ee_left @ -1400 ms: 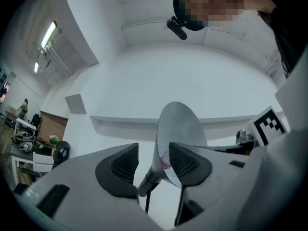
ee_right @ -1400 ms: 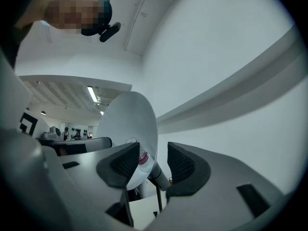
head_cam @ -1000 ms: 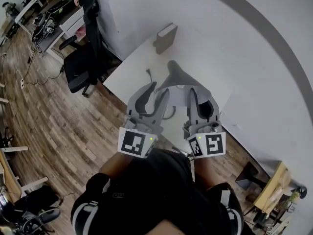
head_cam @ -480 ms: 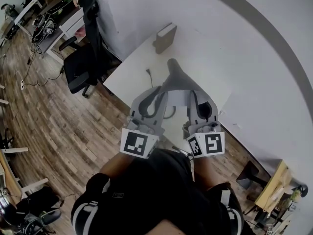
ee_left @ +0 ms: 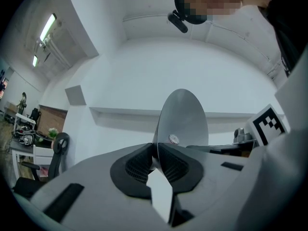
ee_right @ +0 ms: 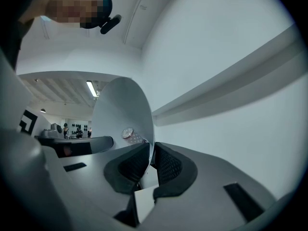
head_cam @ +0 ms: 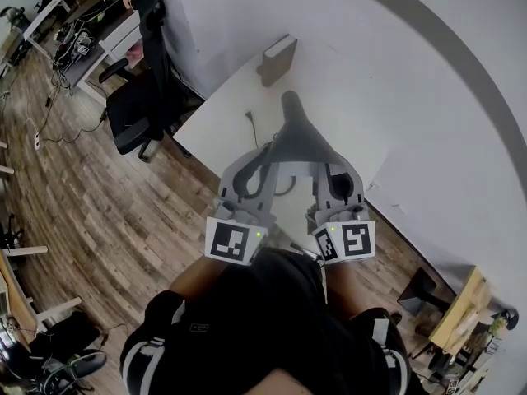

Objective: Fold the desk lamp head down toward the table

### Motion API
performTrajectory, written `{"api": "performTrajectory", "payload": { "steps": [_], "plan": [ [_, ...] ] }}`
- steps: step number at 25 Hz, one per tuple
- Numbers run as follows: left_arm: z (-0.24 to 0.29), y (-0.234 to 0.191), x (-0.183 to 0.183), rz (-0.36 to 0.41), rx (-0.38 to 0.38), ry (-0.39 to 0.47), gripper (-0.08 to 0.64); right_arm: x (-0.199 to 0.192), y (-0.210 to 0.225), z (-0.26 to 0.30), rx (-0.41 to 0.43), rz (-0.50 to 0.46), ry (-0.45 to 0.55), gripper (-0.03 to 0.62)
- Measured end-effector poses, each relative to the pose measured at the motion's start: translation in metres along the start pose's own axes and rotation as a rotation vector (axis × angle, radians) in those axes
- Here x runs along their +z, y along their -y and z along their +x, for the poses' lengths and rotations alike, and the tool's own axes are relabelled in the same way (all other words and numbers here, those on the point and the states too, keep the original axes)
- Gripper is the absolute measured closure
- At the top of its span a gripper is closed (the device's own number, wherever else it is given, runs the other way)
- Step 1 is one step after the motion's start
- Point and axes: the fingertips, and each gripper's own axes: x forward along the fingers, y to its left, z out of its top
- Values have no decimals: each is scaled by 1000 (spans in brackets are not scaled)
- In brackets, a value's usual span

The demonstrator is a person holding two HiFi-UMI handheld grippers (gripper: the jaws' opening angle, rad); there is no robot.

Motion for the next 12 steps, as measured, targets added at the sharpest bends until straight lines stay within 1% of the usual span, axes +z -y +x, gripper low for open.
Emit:
{"api": "performTrajectory", "payload": {
  "steps": [12],
  "plan": [
    [-8,1,-15,14,16,-10,506,-16,-2,-6,7,6,-9,548]
  ]
}}
